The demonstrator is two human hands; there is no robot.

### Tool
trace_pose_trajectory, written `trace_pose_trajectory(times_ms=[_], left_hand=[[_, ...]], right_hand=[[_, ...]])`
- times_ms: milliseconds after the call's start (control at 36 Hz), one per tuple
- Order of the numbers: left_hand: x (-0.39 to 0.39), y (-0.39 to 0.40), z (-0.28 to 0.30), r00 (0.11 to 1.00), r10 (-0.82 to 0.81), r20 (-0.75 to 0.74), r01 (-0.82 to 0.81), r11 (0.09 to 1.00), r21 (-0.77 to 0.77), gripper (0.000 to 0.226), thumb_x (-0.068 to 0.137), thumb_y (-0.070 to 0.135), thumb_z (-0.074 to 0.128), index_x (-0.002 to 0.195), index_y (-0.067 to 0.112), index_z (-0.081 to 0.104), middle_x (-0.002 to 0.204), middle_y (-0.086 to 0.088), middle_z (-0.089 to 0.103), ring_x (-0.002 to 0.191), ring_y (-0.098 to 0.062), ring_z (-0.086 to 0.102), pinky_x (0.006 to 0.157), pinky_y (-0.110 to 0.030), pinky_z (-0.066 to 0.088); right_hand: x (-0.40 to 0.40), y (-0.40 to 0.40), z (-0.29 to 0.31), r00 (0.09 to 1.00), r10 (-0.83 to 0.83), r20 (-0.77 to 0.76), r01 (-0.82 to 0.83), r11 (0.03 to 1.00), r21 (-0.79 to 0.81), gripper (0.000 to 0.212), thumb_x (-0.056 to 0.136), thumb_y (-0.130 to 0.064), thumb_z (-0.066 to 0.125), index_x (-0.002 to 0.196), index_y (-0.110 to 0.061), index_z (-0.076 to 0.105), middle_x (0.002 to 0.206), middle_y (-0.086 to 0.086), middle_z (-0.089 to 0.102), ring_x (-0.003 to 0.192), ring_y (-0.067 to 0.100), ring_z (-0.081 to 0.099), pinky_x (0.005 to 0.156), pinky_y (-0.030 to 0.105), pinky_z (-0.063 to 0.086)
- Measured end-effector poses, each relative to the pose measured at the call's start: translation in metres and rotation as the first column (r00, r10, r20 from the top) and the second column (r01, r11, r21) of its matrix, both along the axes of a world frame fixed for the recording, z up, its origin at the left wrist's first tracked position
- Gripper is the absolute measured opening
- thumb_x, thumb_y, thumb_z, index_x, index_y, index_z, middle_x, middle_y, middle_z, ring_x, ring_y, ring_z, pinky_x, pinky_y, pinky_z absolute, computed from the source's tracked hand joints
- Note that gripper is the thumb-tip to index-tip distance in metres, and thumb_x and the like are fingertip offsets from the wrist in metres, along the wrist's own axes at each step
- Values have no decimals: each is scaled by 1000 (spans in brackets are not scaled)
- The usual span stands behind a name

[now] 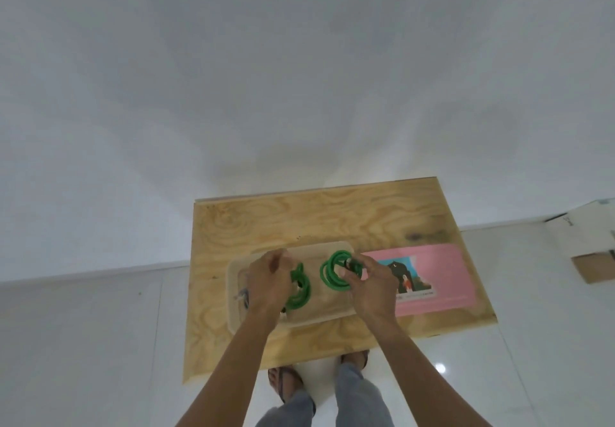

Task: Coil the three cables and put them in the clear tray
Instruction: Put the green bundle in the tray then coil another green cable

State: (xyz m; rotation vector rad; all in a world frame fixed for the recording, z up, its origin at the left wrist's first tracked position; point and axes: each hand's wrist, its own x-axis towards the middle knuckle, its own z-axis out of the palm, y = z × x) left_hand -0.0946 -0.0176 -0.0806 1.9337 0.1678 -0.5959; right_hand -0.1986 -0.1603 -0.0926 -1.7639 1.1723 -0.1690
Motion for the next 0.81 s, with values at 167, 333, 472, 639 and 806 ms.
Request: trace_pose_trajectory(times_ms=[167, 333, 472, 639, 806], left_hand=[[12, 30, -9, 944, 35, 327, -127, 957, 262, 34, 97, 20, 58, 129, 8, 59, 129, -13, 57, 114, -26, 57, 92, -32, 44], [16, 54, -33, 992, -17, 127, -42, 893, 448, 61, 97, 31, 53, 151, 12, 30, 156, -16, 31, 142, -37, 30, 110, -57, 34], [10, 58, -40, 1000, 19, 20, -25, 935, 353, 69, 100, 35, 49, 157, 15, 15, 162, -14, 20, 146, -36, 23, 114, -56, 30], [10, 56, -43, 1000, 7, 4, -8, 943, 333, 70, 100, 37, 48, 156, 14, 13, 161, -15, 21, 146, -36, 23, 115, -57, 28], [10, 56, -45, 1000, -14, 4, 12, 945, 328, 73, 99, 37, 50, 157, 13, 12, 161, -15, 21, 147, -35, 21, 115, -57, 28]], right_hand=[[10, 16, -16, 987, 58, -147, -71, 994, -81, 37, 88, -19, 76, 124, -14, 69, 115, 9, 73, 107, 29, 66, 88, 30, 48], [16, 27, -24, 958, 130, -256, -163, 980, -111, 32, 98, -20, 62, 129, -12, 59, 108, 15, 71, 106, 34, 62, 76, 34, 42], [21, 31, -39, 936, 134, -327, -181, 976, -120, 24, 99, -23, 60, 120, -11, 59, 99, 13, 71, 96, 34, 67, 71, 35, 45], [20, 30, -46, 878, 224, -424, -308, 941, -141, 21, 101, -22, 52, 114, -8, 61, 125, 6, 56, 102, 33, 61, 80, 38, 47], [20, 29, -40, 762, 294, -577, -477, 857, -193, 29, 104, -33, 47, 117, -10, 58, 124, 7, 50, 101, 32, 62, 74, 38, 47]])
